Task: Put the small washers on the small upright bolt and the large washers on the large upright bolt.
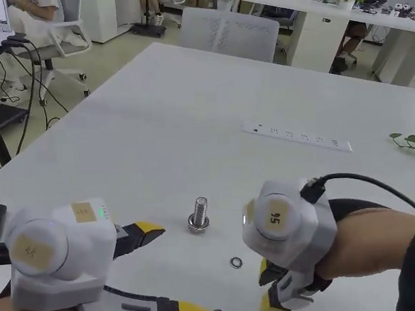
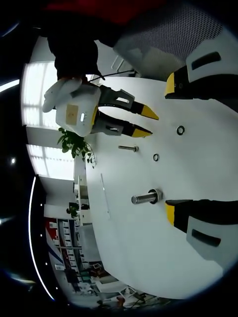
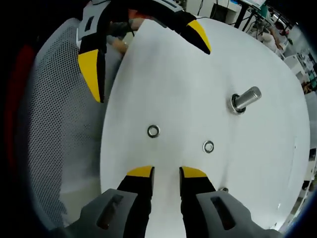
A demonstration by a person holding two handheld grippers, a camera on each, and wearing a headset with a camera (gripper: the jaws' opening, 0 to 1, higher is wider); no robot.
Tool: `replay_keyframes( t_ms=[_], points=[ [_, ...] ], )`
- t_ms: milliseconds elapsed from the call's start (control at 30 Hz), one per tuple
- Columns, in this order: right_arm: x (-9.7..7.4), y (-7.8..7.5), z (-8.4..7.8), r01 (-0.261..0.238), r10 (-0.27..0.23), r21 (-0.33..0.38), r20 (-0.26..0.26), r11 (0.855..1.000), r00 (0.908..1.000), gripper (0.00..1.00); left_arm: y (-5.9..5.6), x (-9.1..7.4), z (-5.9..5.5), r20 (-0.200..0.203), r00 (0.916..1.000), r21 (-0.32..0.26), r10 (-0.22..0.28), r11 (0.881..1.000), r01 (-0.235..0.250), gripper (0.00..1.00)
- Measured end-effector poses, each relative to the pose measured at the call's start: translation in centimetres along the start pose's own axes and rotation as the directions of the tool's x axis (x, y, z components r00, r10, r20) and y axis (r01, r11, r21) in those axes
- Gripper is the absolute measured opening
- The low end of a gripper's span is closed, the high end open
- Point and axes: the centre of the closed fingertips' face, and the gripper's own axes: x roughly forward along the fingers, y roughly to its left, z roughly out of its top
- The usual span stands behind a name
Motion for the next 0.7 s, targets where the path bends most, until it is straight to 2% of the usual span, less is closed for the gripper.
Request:
replay_keyframes(
  t_ms=[267, 700],
  points=[
    [1.0, 1.0, 2.4, -0.021, 0.021, -0.065, 0.008, 0.998, 0.9997, 0.22, -0.1, -0.4, 0.0, 0.001, 1.0000, -0.001, 0.009, 1.000, -0.009, 0.83],
    [2.2, 1.5, 3.9, -0.040, 0.040, -0.119, -0.001, 0.992, 0.9992, 0.22, 0.0, -0.8, -0.3, 0.005, 0.9995, -0.009, 0.031, 0.999, -0.031, 0.83]
  ],
)
